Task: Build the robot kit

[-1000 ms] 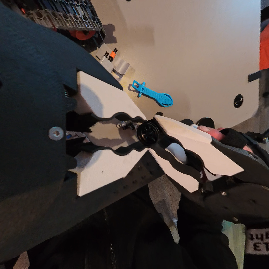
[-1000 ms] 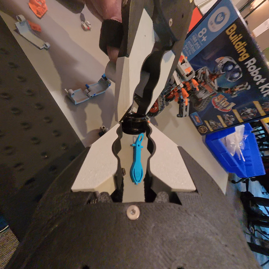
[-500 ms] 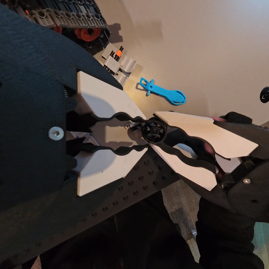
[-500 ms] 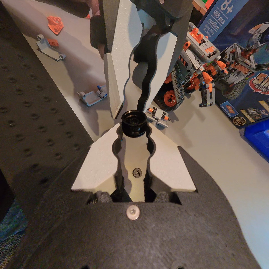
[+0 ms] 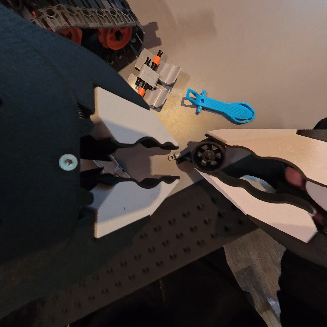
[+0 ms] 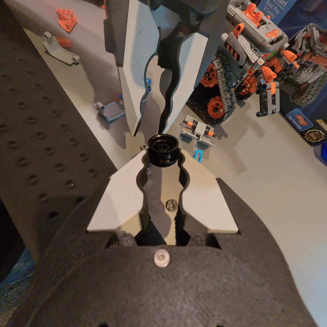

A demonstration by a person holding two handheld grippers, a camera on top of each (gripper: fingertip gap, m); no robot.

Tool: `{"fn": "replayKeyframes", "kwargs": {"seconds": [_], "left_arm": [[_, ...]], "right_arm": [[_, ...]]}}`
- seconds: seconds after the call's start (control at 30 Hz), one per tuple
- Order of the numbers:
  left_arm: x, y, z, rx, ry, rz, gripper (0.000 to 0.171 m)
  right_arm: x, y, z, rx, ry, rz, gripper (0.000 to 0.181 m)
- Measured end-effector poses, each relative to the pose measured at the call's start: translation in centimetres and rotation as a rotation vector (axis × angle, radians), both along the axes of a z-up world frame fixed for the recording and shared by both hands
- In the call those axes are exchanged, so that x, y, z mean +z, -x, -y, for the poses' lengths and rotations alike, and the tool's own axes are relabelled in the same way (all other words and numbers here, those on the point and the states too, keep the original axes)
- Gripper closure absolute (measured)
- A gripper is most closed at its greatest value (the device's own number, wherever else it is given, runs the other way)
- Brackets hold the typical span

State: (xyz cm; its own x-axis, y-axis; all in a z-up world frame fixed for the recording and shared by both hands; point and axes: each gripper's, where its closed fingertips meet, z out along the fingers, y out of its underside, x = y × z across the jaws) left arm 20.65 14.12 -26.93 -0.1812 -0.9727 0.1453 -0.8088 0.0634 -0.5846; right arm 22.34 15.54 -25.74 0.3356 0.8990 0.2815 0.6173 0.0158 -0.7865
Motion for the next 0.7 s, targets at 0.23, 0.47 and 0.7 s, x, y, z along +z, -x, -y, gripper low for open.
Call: {"fn": "replayKeyframes", "kwargs": {"seconds": [0.23, 0.47, 0.7], "left_arm": [[-2.3, 0.2, -0.2, -0.006, -0.024, -0.066, 0.146], [-2.5, -0.2, 0.0, -0.007, -0.012, -0.058, 0.153], [-2.9, -0.3, 0.8, -0.018, 0.019, -0.074, 0.159]], "right_arm": [[-0.7, -0.5, -0.2, -0.015, 0.047, -0.004, 0.152], [-2.0, -0.9, -0.2, -0.027, 0.086, 0.062, 0.152], [-2.8, -1.0, -0.3, -0.041, 0.115, 0.108, 0.152]]}}
